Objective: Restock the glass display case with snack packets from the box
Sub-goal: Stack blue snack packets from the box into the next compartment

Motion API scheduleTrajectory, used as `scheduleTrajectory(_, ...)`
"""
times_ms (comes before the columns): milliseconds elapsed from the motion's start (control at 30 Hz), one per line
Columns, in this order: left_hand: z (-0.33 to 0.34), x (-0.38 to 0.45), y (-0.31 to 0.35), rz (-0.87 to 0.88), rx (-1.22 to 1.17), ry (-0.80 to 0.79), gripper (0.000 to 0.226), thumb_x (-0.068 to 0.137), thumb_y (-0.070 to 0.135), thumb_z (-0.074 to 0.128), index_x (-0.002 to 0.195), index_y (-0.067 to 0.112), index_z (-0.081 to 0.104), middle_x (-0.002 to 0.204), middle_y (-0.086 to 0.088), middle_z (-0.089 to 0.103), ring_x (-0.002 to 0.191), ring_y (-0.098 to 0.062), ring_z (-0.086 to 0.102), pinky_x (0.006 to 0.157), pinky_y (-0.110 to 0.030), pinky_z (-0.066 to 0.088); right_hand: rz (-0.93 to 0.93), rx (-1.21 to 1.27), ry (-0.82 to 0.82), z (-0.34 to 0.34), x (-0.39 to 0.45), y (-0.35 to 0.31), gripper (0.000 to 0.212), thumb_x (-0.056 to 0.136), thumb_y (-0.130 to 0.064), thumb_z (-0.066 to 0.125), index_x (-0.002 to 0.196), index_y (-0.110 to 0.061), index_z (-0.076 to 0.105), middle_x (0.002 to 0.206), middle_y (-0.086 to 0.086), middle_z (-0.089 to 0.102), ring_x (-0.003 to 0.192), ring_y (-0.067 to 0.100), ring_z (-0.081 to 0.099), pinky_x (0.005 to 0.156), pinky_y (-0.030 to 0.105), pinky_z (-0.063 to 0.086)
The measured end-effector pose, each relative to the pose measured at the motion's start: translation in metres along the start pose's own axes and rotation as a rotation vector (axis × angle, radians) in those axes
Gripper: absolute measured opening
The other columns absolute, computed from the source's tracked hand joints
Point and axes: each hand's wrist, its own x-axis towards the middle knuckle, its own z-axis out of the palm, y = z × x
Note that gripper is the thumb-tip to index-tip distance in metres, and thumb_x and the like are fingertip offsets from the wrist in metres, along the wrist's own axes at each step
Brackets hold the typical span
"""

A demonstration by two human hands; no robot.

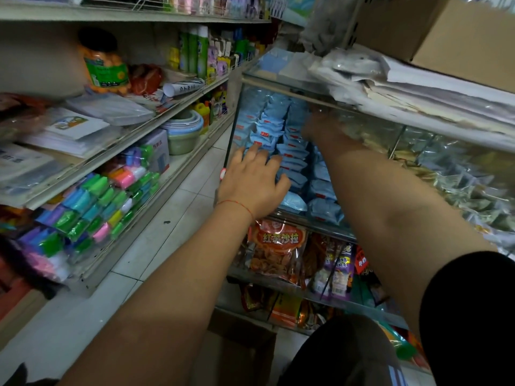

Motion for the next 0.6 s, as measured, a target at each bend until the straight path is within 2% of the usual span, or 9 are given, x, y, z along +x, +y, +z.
scheduleTrajectory(67, 0.001, -0.001, 0.0, 0.002, 0.008, -0.008, 0.057, 0.093, 0.045, 0.026, 0.137, 0.018, 0.05, 0.138, -0.006, 0.051, 0.137, -0.023, 0.032, 0.116, -0.04, 0.018, -0.031, 0.027, 0.008, -0.005, -0.017, -0.009, 0.053, 0.093, -0.032, 0.047, 0.141, -0.009, 0.041, 0.148, 0.014, 0.039, 0.134, 0.032, 0.039, 0.106, 0.041, 0.034)
scheduleTrajectory(133, 0.001, -0.002, 0.0, 0.005, 0.015, -0.008, 0.057, 0.092, 0.045, 0.026, 0.135, 0.018, 0.052, 0.136, -0.007, 0.053, 0.136, -0.024, 0.034, 0.115, -0.04, 0.019, -0.225, 0.073, 0.028, -0.002, -0.04, -0.023, 0.045, 0.1, -0.024, 0.037, 0.14, -0.005, 0.043, 0.148, 0.015, 0.039, 0.133, 0.033, 0.039, 0.108, 0.043, 0.034)
scheduleTrajectory(200, 0.001, -0.002, 0.001, 0.01, 0.016, -0.004, 0.057, 0.09, 0.044, 0.026, 0.132, 0.017, 0.054, 0.133, -0.007, 0.055, 0.132, -0.024, 0.038, 0.114, -0.04, 0.021, -0.397, 0.103, -0.078, 0.008, -0.054, -0.029, 0.046, 0.103, -0.029, 0.028, 0.14, -0.008, 0.042, 0.149, 0.013, 0.037, 0.135, 0.032, 0.035, 0.111, 0.047, 0.03)
scheduleTrajectory(267, 0.0, -0.002, 0.002, 0.014, 0.015, -0.002, 0.057, 0.089, 0.043, 0.026, 0.13, 0.017, 0.055, 0.131, -0.006, 0.057, 0.129, -0.024, 0.041, 0.113, -0.04, 0.023, -0.445, 0.107, -0.189, 0.021, -0.056, -0.031, 0.06, 0.101, -0.048, 0.018, 0.151, -0.015, 0.026, 0.159, 0.007, 0.022, 0.145, 0.027, 0.02, 0.116, 0.051, 0.019)
scheduleTrajectory(333, -0.001, -0.002, 0.002, 0.012, 0.016, 0.003, 0.057, 0.089, 0.043, 0.027, 0.13, 0.016, 0.055, 0.13, -0.007, 0.058, 0.128, -0.024, 0.042, 0.113, -0.041, 0.024, -0.477, 0.101, -0.192, 0.023, -0.053, -0.027, 0.068, 0.097, -0.06, 0.011, 0.155, -0.023, 0.012, 0.162, -0.001, 0.007, 0.149, 0.024, 0.006, 0.117, 0.054, 0.007)
scheduleTrajectory(400, -0.001, -0.002, 0.001, 0.013, 0.018, 0.013, 0.058, 0.088, 0.043, 0.027, 0.13, 0.016, 0.056, 0.128, -0.008, 0.059, 0.128, -0.026, 0.043, 0.113, -0.042, 0.025, -0.503, 0.114, -0.15, 0.019, -0.053, -0.025, 0.066, 0.097, -0.062, 0.009, 0.155, -0.03, 0.011, 0.162, -0.005, 0.003, 0.149, 0.022, 0.0, 0.117, 0.054, 0.001)
scheduleTrajectory(500, -0.001, -0.001, -0.001, 0.018, 0.034, 0.006, 0.062, 0.085, 0.046, 0.022, 0.128, 0.016, 0.057, 0.127, -0.008, 0.059, 0.125, -0.025, 0.044, 0.11, -0.041, 0.028, -0.55, 0.109, -0.197, 0.021, -0.054, -0.025, 0.061, 0.096, -0.063, 0.009, 0.152, -0.039, 0.018, 0.162, -0.004, 0.009, 0.149, 0.022, 0.004, 0.116, 0.056, 0.003)
scheduleTrajectory(600, -0.002, 0.001, -0.001, 0.022, 0.02, -0.018, 0.062, 0.085, 0.047, 0.024, 0.127, 0.015, 0.057, 0.126, -0.009, 0.058, 0.123, -0.026, 0.046, 0.106, -0.041, 0.032, -0.502, 0.228, -0.207, 0.022, -0.058, -0.024, 0.065, 0.095, -0.065, 0.01, 0.153, -0.036, 0.014, 0.162, 0.0, 0.007, 0.149, 0.023, 0.002, 0.116, 0.054, 0.002)
